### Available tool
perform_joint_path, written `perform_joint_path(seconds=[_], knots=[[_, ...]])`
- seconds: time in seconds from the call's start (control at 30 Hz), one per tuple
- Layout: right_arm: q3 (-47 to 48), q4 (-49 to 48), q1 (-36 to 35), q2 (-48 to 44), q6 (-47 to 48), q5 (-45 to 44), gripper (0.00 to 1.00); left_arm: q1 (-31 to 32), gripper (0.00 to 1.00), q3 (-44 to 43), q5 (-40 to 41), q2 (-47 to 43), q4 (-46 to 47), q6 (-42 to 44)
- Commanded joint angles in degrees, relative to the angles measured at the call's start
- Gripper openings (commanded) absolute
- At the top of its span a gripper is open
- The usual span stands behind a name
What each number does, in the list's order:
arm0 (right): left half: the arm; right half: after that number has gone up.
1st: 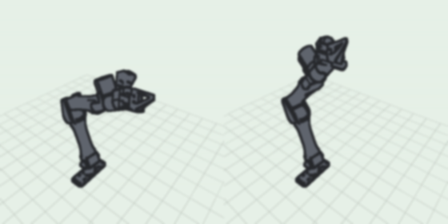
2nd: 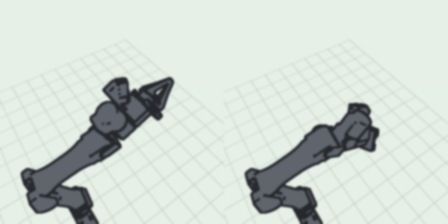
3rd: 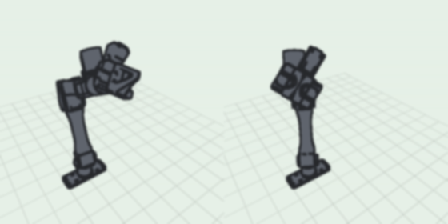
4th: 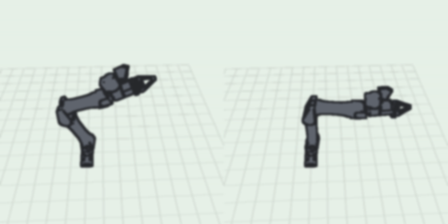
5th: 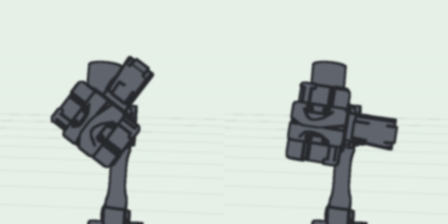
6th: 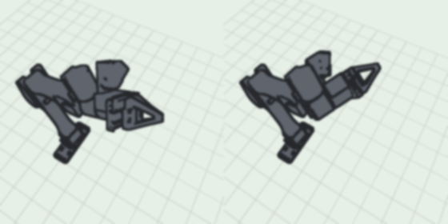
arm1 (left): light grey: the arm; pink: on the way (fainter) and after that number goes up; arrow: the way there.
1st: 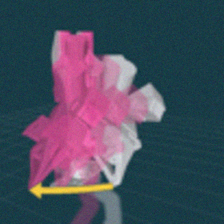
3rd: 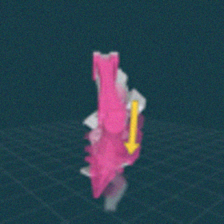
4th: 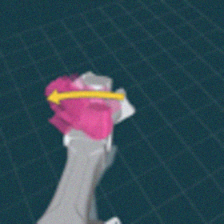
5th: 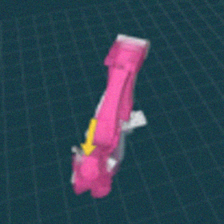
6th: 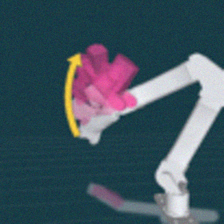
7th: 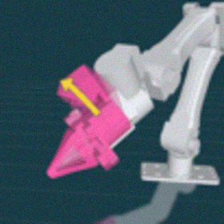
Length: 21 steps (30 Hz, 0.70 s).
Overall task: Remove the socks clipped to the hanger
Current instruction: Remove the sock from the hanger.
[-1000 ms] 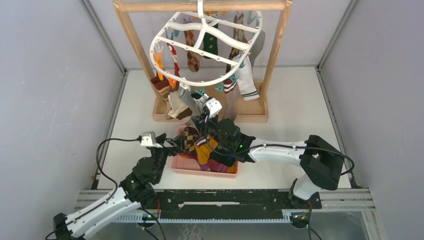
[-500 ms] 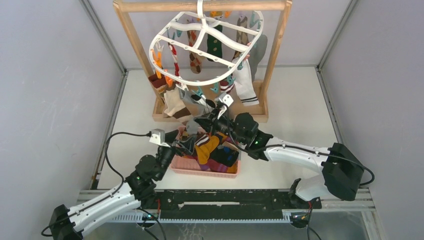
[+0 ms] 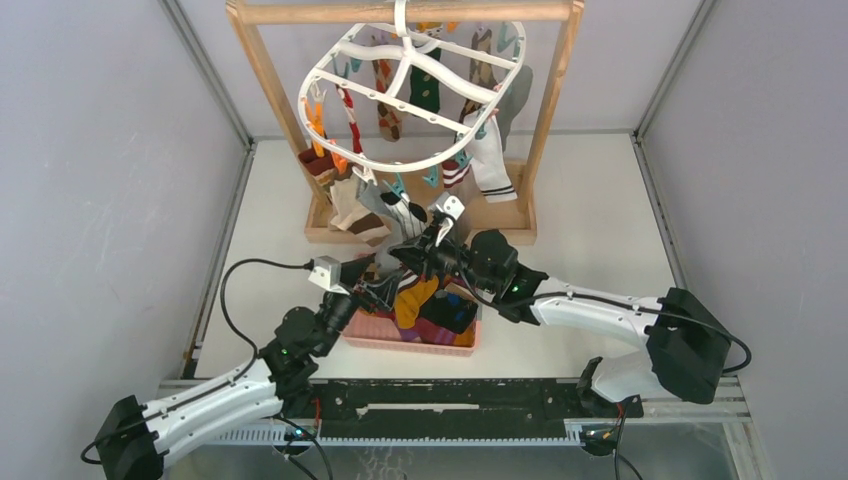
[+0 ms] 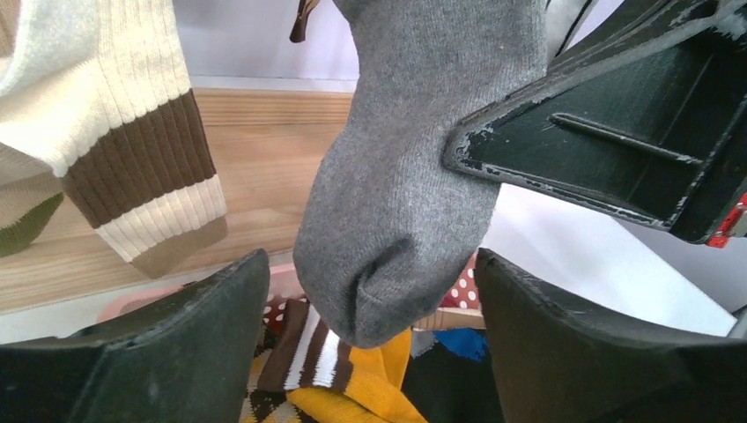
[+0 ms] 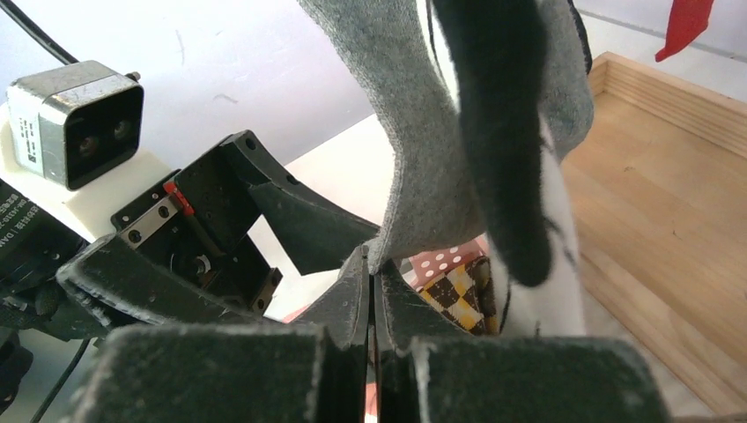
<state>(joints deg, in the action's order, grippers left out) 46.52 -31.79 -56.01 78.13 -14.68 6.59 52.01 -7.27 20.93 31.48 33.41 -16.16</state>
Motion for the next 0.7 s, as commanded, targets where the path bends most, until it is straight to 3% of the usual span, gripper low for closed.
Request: perform_joint_path(seconds=[0.0,0.17,0.3,0.4,0.67], knots=[[-0.5,-0.97,-0.01,-3.09,-0.97,0.92,0.03,0.24,0.79,-0.61,-1.03,1.69,4.12,1.99],[-1.27,-0.39,0.1,-4.67,-0.79,0.72,0.03,0.21,0.33,-1.2,-1.0,2.61,3.85,2.53],[-2.25,0.16,0.26,-6.38,-0.5,0.33,0.03,0.23,0.12,-2.03,-0.56,3.24,3.43,2.88],[-2.77,0.94,0.71,-7.57,-0.23,-0.14,0.04,0.22,0.05,-3.17,-0.11,4.08,3.1,3.42],[-5.98,2.45,5.11,-12.42,-0.63,0.12,0.06,0.77,0.03,-8.94,-0.1,10.8,3.52,4.92]])
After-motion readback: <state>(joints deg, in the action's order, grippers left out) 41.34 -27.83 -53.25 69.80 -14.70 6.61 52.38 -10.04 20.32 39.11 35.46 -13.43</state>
